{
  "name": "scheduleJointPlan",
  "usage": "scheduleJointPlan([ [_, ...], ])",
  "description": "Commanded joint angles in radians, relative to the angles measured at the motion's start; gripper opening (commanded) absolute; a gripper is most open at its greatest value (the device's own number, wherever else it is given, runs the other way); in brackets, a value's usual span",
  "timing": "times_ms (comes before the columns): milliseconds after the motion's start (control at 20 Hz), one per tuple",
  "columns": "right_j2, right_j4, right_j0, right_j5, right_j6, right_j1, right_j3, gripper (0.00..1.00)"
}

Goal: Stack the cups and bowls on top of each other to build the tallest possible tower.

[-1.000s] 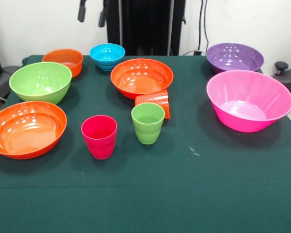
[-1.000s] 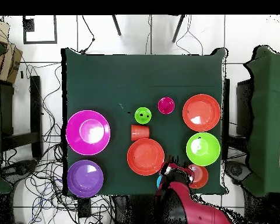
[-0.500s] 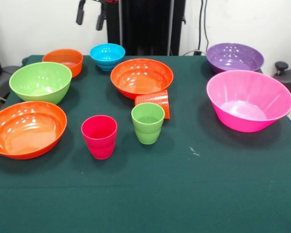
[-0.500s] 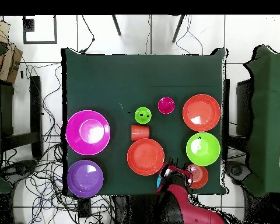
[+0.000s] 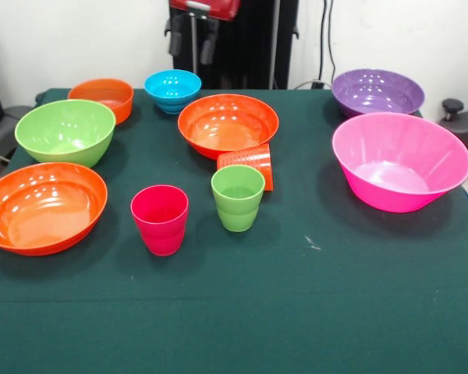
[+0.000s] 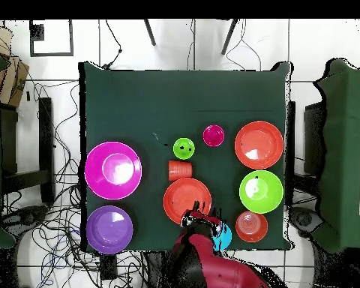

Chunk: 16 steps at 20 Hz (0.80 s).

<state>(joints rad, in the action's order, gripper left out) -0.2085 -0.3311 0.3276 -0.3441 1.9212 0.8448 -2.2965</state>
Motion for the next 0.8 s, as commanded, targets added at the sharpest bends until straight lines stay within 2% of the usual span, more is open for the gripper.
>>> scheduleJointPlan([
  [50,-0.026,0.124,-0.136,-0.042,0.176,-0.096,0.02,1.0],
  [300,-0.072,0.185,-0.235,-0.05,0.177,-0.114,0.008,1.0],
  [550,-0.069,0.216,-0.277,-0.058,0.19,-0.141,0.02,1.0],
  [800,-0.066,0.275,-0.323,-0.087,0.207,-0.199,0.048,1.0],
])
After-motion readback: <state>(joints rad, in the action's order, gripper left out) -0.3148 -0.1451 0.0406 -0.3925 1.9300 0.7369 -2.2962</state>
